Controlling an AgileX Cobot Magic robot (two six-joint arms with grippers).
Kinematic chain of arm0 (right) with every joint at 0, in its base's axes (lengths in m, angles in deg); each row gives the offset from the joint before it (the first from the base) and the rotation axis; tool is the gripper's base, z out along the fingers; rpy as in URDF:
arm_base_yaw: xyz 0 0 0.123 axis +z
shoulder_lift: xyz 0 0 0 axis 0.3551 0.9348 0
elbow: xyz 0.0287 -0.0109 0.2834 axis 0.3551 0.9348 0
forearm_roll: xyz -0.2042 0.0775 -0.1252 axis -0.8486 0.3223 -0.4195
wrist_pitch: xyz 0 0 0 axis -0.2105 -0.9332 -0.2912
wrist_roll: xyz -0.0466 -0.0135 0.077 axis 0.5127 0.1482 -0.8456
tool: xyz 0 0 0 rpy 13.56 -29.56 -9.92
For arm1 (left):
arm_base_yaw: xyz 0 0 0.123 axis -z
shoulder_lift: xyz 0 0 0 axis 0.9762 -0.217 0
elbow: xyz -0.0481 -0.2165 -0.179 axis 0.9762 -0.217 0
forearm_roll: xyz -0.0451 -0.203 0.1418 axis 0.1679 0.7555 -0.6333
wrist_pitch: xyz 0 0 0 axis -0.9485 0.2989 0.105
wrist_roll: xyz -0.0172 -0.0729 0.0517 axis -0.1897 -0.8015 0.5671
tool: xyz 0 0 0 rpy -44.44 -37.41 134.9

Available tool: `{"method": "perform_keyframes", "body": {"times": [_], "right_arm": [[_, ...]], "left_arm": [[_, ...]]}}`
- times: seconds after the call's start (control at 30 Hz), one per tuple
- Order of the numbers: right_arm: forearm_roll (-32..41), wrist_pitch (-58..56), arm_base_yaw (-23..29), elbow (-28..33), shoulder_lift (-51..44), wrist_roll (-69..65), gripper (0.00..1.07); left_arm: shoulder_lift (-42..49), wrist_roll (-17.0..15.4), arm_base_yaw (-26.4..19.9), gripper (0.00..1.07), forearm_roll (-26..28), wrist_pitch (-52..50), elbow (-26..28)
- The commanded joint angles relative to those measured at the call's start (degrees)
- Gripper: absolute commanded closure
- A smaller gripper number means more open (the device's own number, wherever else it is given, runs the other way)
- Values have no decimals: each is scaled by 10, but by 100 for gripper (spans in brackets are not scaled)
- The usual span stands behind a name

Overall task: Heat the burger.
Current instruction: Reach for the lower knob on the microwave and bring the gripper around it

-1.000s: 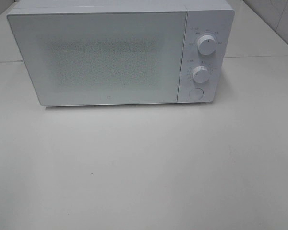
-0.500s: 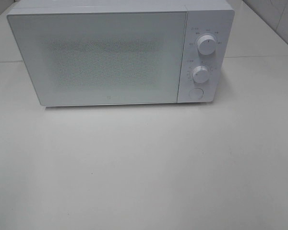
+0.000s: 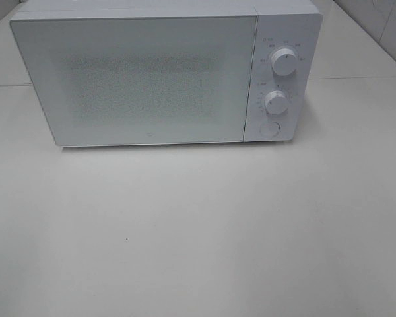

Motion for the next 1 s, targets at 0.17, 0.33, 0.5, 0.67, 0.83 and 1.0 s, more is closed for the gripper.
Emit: {"method": "perform_keyframes", "body": {"times": [0.17, 0.33, 0.5, 0.67, 0.83, 1.0], "right_arm": [[-1, 164, -3, -5, 132, -1, 34], [-1, 211, -3, -5, 187, -1, 34], [2, 303, -3, -5, 300, -5, 34], [2, 378, -3, -5, 385, -2, 34], [2, 449, -3, -5, 449, -2, 34], [2, 529, -3, -5, 531, -2, 34]], "left_arm": [[5, -1, -1, 106, 3, -10, -2], [5, -1, -1, 106, 3, -10, -2], [5, -1, -1, 106, 3, -10, -2], [5, -1, -1, 106, 3, -10, -2], [5, -1, -1, 106, 3, -10, -2], [5, -1, -1, 106, 3, -10, -2]]}}
